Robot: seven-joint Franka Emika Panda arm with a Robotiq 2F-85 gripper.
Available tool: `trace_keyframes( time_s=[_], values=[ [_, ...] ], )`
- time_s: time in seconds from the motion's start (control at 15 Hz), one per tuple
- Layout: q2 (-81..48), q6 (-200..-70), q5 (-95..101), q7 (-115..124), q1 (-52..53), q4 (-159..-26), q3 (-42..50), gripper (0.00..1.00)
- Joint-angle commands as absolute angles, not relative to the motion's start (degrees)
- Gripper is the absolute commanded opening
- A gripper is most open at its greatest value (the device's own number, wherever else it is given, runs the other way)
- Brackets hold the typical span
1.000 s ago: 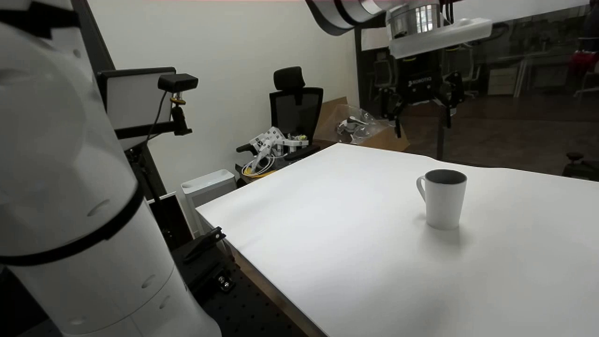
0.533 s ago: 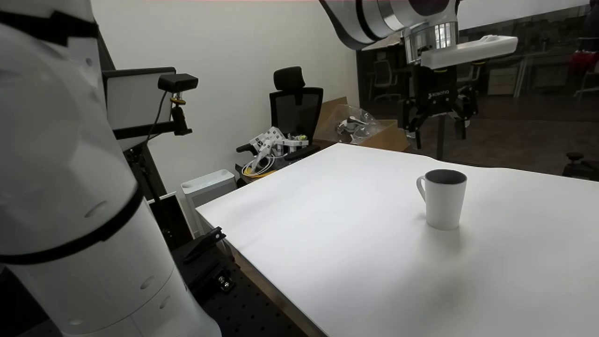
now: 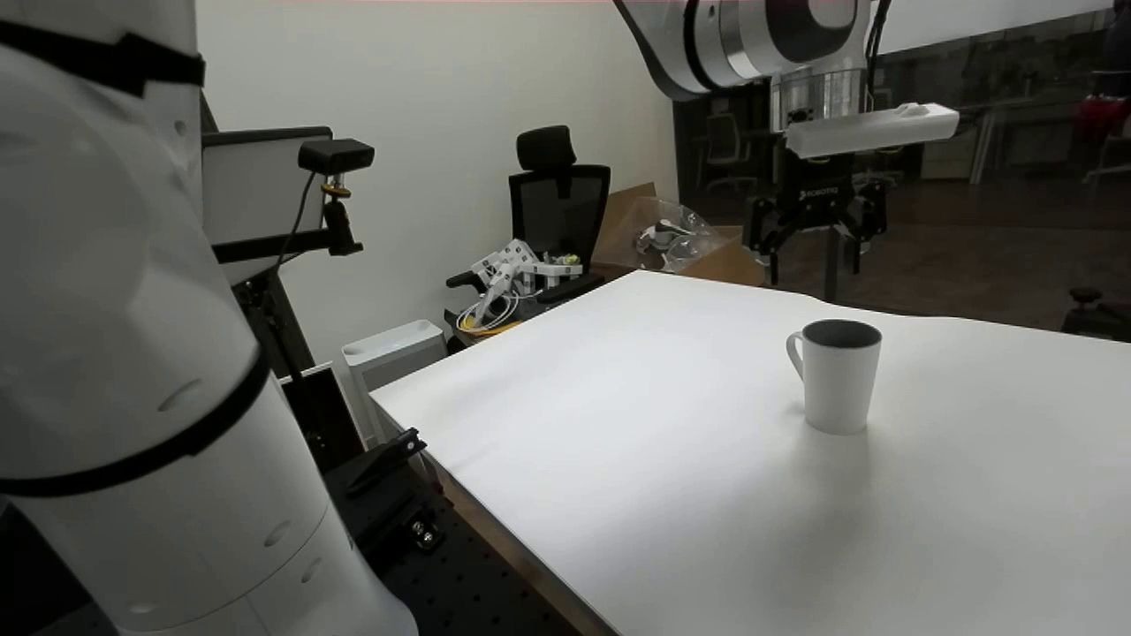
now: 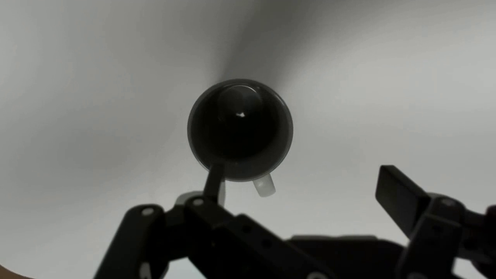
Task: Slide the mug to the left
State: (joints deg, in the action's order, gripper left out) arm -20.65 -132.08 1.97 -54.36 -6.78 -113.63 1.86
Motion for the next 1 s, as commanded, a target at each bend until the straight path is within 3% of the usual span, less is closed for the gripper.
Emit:
trace_keyframes(
  time_s=[0.0,0.93],
  values=[
    [-26.6,-128.8,0.1,-53.4,-8.1,-106.1,0.5,1.0],
    [-40.1,-120.5,-3.1,-48.9,-9.5,-92.7,-1.0,1.0]
  ],
)
